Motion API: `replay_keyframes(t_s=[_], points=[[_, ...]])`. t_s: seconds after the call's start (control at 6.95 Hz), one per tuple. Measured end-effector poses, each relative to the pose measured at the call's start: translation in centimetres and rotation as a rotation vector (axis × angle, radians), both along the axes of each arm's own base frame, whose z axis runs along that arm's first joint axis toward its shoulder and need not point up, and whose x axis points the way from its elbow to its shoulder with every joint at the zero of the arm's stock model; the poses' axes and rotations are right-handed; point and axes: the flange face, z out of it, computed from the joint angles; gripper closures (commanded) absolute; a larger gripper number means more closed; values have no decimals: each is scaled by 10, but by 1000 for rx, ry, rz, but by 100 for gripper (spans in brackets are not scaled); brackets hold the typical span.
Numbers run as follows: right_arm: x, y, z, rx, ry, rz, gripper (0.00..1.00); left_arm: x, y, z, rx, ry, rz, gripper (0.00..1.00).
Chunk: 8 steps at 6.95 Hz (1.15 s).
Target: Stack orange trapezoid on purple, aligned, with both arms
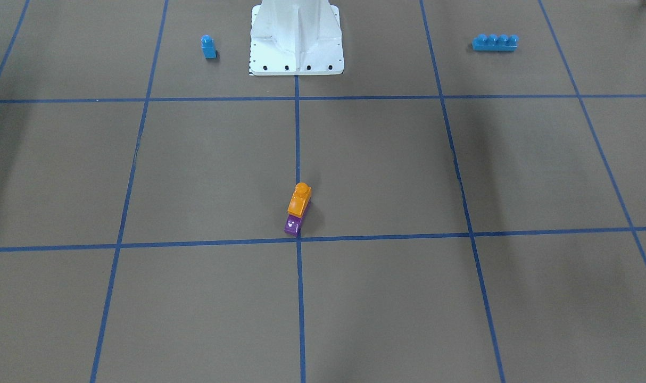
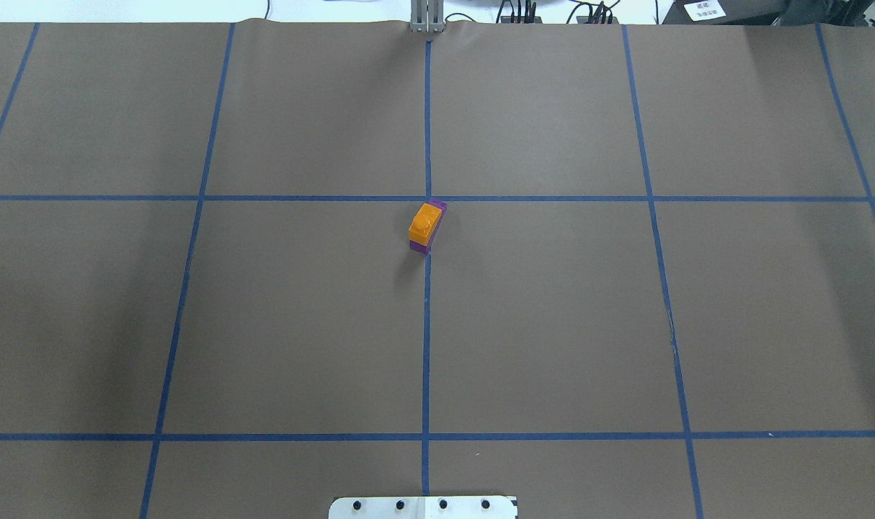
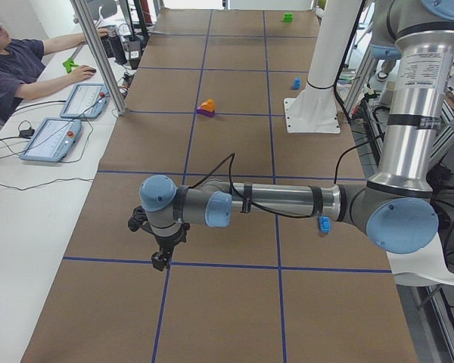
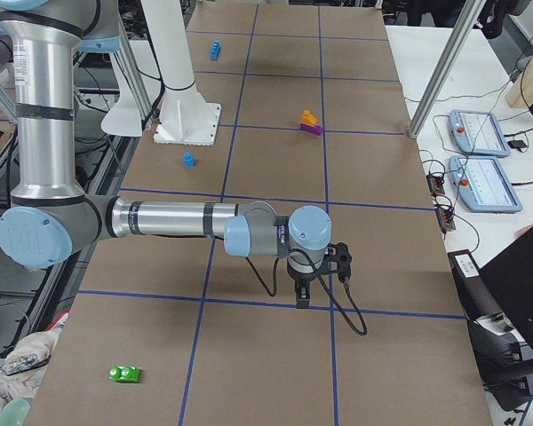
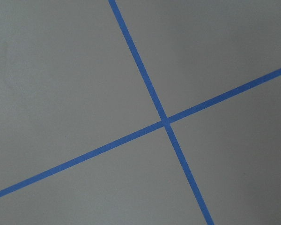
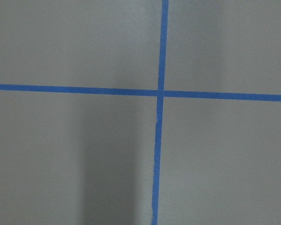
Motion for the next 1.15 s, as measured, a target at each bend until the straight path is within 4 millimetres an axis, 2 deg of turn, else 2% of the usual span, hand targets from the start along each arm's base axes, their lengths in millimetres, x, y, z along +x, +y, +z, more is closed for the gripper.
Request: replay_keyframes(t_s=[0.43,1.15], points=[[1,1,-1,-8,-7,9,0,0,0,-6,-45,1,-47,0],[1,4,3,-26,-5,12,0,1,5,-1,-60,3,-49,0]])
